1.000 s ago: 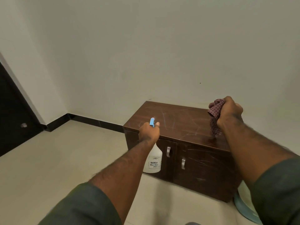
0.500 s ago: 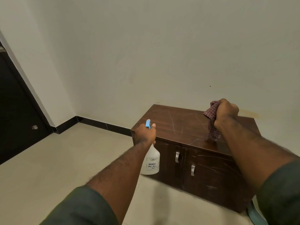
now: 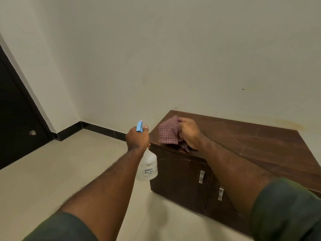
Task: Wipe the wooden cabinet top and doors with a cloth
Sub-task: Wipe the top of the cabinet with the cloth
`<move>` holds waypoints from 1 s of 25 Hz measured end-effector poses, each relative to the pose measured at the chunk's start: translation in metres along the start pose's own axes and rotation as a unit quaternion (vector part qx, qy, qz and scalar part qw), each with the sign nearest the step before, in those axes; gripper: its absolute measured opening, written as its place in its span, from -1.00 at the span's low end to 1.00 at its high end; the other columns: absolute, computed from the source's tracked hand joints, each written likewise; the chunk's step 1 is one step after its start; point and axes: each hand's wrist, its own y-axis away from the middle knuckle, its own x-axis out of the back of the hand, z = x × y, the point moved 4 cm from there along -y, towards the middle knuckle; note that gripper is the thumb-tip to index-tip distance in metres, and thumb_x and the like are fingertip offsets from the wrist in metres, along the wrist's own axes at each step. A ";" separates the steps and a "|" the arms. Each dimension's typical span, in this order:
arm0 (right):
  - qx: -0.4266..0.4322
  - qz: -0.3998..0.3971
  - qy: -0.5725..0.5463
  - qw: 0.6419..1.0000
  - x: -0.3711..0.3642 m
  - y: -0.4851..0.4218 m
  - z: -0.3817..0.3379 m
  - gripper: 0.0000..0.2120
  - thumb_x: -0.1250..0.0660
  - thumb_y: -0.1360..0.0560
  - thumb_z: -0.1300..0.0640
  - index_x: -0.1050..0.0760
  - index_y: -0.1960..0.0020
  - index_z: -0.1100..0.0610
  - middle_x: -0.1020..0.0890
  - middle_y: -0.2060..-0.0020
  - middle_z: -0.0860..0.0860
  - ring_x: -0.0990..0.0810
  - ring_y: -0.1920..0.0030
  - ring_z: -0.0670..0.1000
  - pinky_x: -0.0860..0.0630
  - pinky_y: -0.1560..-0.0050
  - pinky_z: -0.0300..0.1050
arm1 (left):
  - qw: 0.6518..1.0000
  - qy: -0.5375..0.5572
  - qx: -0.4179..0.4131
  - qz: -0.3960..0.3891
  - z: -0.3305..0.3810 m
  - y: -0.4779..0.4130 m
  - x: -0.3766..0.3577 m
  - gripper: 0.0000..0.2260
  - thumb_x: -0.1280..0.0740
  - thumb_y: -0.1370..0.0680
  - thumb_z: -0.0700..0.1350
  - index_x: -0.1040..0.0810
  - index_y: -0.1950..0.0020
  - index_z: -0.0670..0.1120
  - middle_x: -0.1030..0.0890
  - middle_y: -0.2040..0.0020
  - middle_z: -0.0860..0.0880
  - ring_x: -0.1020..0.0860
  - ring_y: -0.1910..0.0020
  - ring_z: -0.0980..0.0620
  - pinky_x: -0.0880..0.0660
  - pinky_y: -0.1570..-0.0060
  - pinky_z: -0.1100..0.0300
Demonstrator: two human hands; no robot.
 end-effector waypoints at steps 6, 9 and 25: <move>0.249 0.053 0.436 0.863 -0.033 -0.012 -0.002 -0.73 -0.28 -0.56 0.01 -0.65 -0.18 -0.01 -0.69 -0.03 -0.10 -0.62 0.02 -0.10 -0.59 0.07 -0.22 | 1.000 -0.002 0.001 0.011 -0.021 -0.024 0.010 -0.79 -0.31 -0.62 0.07 -0.49 0.00 -0.08 -0.53 0.31 0.04 -0.56 0.47 0.08 -0.36 0.52 0.37; 0.255 -0.160 0.564 0.769 -0.047 -0.023 0.025 -0.42 -0.10 -0.60 -0.30 -0.31 -0.56 -0.12 -0.45 -0.48 -0.03 -0.37 -0.50 0.02 -0.32 -0.47 0.20 | 1.000 -0.011 0.002 0.008 -0.026 -0.033 0.015 -0.79 -0.31 -0.62 0.07 -0.48 0.00 -0.07 -0.52 0.32 0.05 -0.57 0.47 0.07 -0.37 0.54 0.36; 0.133 -0.181 0.675 0.702 -0.025 -0.172 0.043 -0.44 0.16 -0.65 -0.32 0.08 -0.63 -0.27 0.00 -0.65 -0.17 0.05 -0.65 -0.03 0.12 -0.60 0.21 | 0.996 -0.061 -0.065 -0.014 -0.003 -0.069 -0.044 -0.74 -0.33 -0.60 0.08 -0.55 -0.09 -0.11 -0.56 0.32 0.04 -0.58 0.47 0.08 -0.36 0.54 0.37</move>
